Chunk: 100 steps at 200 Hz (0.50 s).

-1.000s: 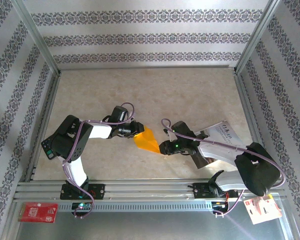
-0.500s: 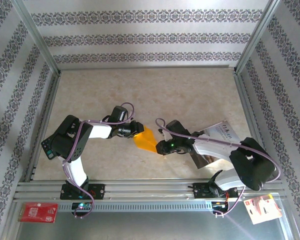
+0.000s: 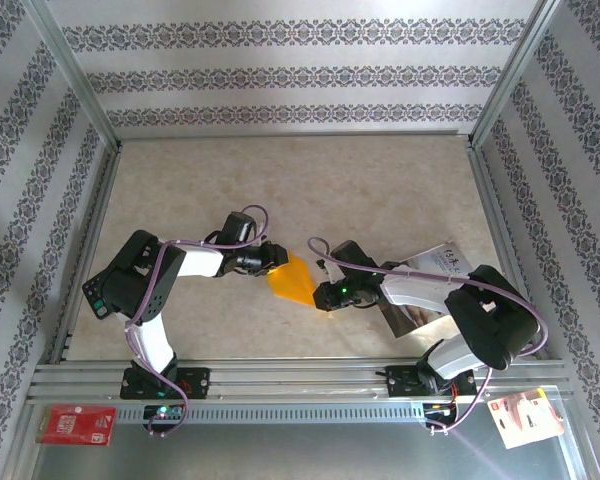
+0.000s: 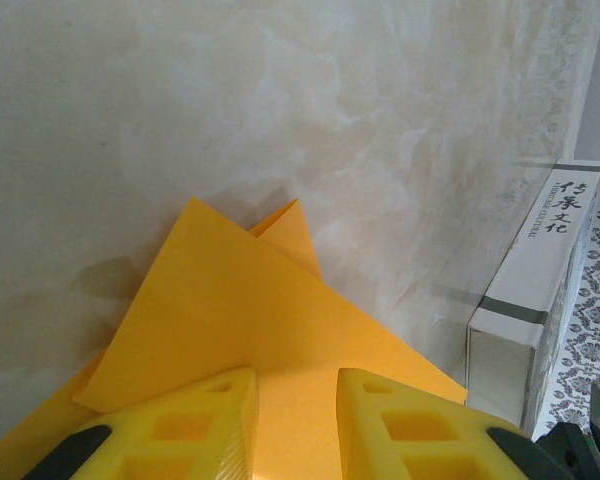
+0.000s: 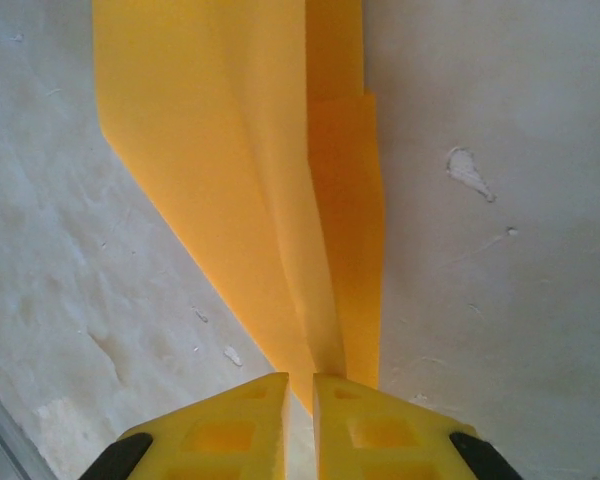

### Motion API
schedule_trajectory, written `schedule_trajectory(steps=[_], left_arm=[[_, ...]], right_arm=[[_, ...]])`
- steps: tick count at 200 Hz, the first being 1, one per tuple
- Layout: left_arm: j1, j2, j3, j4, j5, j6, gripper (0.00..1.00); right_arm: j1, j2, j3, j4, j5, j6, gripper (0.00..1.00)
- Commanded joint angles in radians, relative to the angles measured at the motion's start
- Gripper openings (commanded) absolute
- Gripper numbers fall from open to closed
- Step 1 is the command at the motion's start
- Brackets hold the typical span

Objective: Fold a paper plane with a square sheet of paper (pick it up from the middle)
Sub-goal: Fourth fold the wing at the center of the table.

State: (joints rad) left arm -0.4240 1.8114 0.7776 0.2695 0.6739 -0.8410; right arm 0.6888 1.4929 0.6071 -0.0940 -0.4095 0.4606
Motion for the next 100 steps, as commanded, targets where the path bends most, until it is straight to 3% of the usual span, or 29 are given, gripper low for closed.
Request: schedule_trajectory(steps=[1, 100], left_arm=[[0.018, 0.029, -0.011, -0.105, -0.045, 0.030, 0.27], [0.019, 0.029, -0.011, -0.107, -0.044, 0.029, 0.27]], right_arm=[[-0.012, 0.016, 0.023, 0.009, -0.010, -0.028, 0.15], [-0.021, 0.034, 0.017, 0.004, -0.002, -0.048, 0.14]])
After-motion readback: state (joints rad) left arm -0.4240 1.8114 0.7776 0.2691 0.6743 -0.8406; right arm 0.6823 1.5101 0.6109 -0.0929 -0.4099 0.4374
